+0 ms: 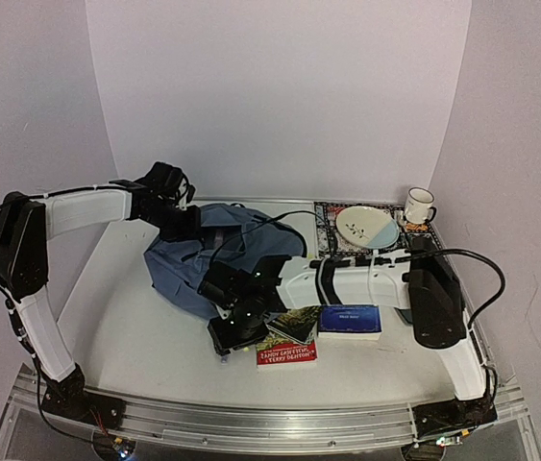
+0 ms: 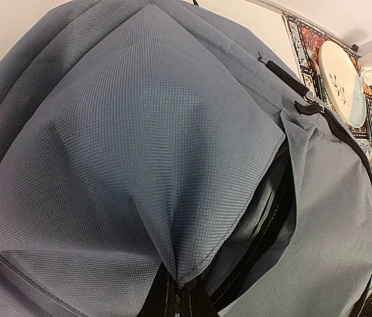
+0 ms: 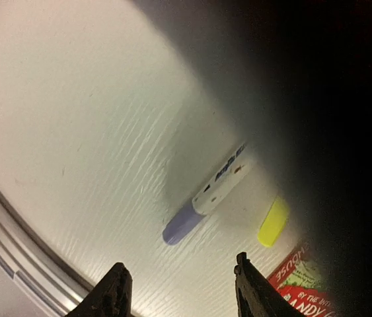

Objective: Pack the student bag
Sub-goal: Grab the pen from the center of the board.

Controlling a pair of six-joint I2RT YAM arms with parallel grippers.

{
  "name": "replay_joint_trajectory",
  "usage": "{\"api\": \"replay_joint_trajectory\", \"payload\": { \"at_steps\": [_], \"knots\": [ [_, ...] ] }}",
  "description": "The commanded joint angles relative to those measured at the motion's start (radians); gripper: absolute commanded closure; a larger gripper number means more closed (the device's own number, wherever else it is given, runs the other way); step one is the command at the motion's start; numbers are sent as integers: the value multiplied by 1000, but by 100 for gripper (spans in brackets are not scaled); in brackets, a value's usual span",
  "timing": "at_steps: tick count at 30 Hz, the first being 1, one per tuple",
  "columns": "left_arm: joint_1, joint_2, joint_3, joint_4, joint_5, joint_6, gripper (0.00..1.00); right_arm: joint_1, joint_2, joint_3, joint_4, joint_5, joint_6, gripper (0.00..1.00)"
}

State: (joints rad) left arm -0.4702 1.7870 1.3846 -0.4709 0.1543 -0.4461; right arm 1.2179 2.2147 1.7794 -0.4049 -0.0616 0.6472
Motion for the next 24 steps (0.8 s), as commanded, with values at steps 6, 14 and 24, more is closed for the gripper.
{"api": "replay_joint_trajectory", "payload": {
  "at_steps": [6,14,24],
  "knots": [
    [8,-61,-21,16,21,3,100,-3,110,107,-57,204,91,53],
    [8,-67,-31,15,35,14,100,-2,173,127,-65,256,114,65],
    [8,-75,-36,15,37,29,100,4,134,10,-149,243,106,78]
  ]
}}
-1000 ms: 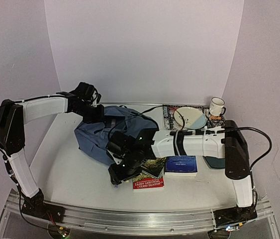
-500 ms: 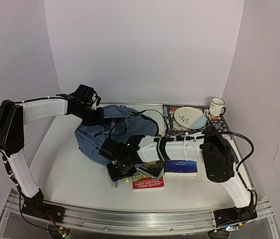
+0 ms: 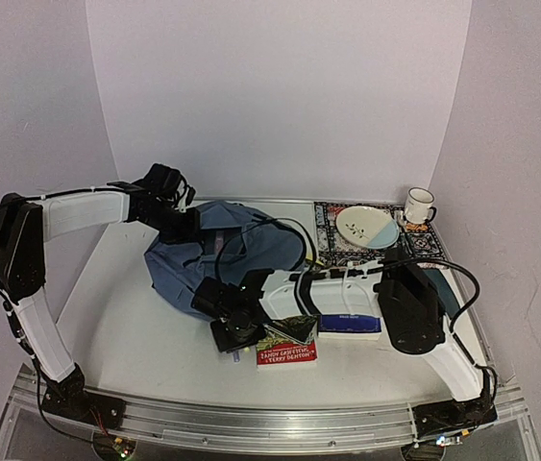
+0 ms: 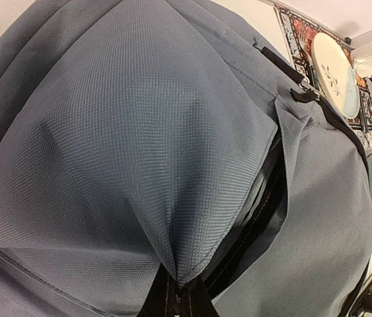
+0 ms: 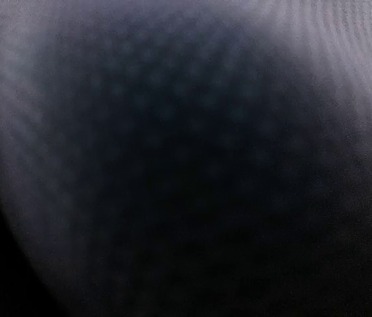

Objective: Pack the student bag
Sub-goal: Grab the pen from the center of the board.

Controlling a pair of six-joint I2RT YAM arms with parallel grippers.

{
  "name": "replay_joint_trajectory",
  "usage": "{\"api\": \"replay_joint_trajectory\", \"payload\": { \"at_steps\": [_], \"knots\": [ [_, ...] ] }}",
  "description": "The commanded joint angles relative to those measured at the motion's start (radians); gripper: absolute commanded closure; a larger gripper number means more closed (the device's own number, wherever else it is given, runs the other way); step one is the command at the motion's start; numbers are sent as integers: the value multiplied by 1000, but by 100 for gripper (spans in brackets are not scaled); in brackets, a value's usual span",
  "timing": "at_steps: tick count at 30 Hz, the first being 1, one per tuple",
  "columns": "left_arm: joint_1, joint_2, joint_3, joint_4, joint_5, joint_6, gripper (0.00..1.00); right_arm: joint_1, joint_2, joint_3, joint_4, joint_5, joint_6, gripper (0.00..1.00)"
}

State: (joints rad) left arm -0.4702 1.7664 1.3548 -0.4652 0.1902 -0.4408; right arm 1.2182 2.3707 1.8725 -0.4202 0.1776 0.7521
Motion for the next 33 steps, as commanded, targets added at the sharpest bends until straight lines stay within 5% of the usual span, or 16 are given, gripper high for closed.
{"api": "replay_joint_trajectory", "payload": {
  "at_steps": [1,9,23,33],
  "knots": [
    [8,-57,-8,10,1,26,100,6,-46,-107,-140,-10,-7,80],
    [8,-66,-21,10,9,37,100,24,-187,-238,-192,-82,-87,100],
    [8,-64,-9,8,55,69,100,23,-367,-189,-193,-283,-240,100],
    [8,-75,-14,8,101,86,100,-49,-403,-84,-152,-298,-201,100]
  ]
}}
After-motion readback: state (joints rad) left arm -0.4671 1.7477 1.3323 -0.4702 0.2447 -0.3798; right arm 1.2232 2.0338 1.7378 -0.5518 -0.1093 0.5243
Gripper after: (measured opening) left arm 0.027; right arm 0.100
